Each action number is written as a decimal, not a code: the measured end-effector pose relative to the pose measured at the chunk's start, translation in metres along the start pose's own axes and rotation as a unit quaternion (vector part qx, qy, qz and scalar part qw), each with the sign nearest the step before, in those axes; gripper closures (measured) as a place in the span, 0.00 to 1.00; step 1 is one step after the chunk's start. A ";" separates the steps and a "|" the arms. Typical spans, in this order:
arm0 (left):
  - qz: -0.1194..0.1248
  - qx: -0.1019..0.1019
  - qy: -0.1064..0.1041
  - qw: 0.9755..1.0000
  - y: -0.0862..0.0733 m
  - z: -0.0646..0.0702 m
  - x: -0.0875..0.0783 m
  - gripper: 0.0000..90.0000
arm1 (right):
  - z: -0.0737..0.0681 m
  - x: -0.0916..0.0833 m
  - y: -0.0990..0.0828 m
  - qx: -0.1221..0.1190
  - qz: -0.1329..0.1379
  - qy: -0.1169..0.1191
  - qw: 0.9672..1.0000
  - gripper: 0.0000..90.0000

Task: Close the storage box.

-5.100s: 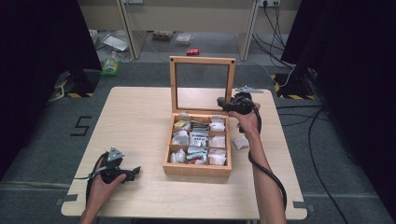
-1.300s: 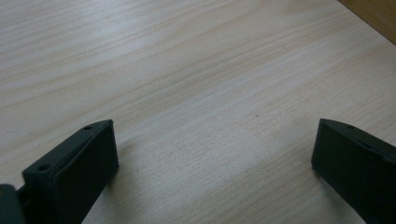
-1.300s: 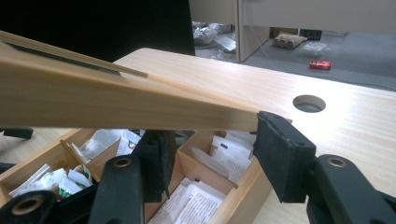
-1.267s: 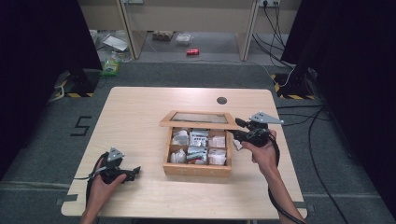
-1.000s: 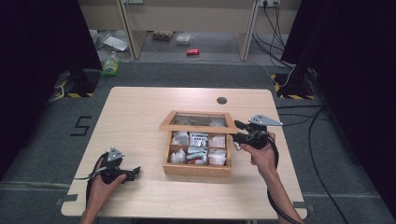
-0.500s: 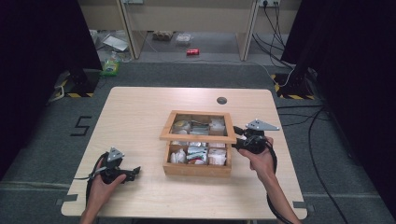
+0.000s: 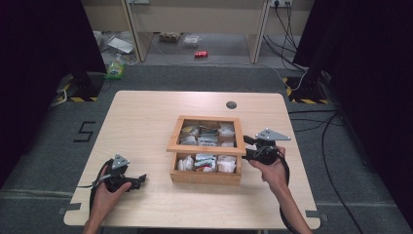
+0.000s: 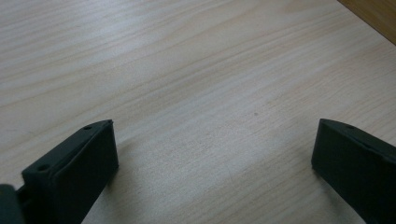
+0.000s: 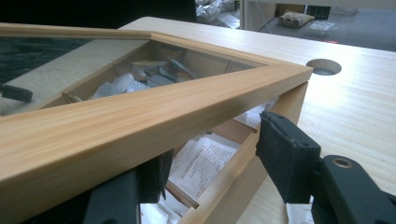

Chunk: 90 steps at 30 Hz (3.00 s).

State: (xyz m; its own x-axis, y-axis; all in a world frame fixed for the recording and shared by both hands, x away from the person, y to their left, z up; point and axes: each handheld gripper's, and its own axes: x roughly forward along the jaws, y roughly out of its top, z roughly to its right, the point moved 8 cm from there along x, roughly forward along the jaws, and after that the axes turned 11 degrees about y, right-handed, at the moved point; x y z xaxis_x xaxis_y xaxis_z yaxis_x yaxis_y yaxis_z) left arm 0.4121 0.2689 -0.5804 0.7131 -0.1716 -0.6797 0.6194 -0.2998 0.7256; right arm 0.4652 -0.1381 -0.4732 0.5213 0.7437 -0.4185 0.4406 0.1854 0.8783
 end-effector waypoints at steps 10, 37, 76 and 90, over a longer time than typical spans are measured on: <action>0.000 0.000 0.000 1.000 0.000 0.000 0.000 0.00 | 0.002 0.000 -0.002 -0.005 -0.001 -0.005 1.000 0.49; 0.000 0.001 -0.001 1.000 -0.001 0.000 -0.001 0.00 | 0.010 -0.005 -0.019 0.004 -0.031 -0.002 1.000 0.48; 0.000 0.001 -0.001 1.000 -0.001 0.000 -0.001 0.00 | 0.032 -0.023 -0.018 0.035 -0.014 -0.039 0.999 0.41; 0.000 0.001 -0.001 1.000 -0.001 0.000 -0.001 0.00 | 0.062 -0.042 -0.023 0.067 -0.005 -0.069 0.995 0.29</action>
State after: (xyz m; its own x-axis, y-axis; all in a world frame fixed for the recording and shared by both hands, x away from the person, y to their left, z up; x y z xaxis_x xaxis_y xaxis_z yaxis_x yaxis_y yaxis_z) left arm 0.4112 0.2693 -0.5805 0.7124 -0.1727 -0.6802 0.6190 -0.3019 0.7250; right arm 0.4787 -0.2132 -0.4902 0.6084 0.6451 -0.4622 0.5343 0.0977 0.8396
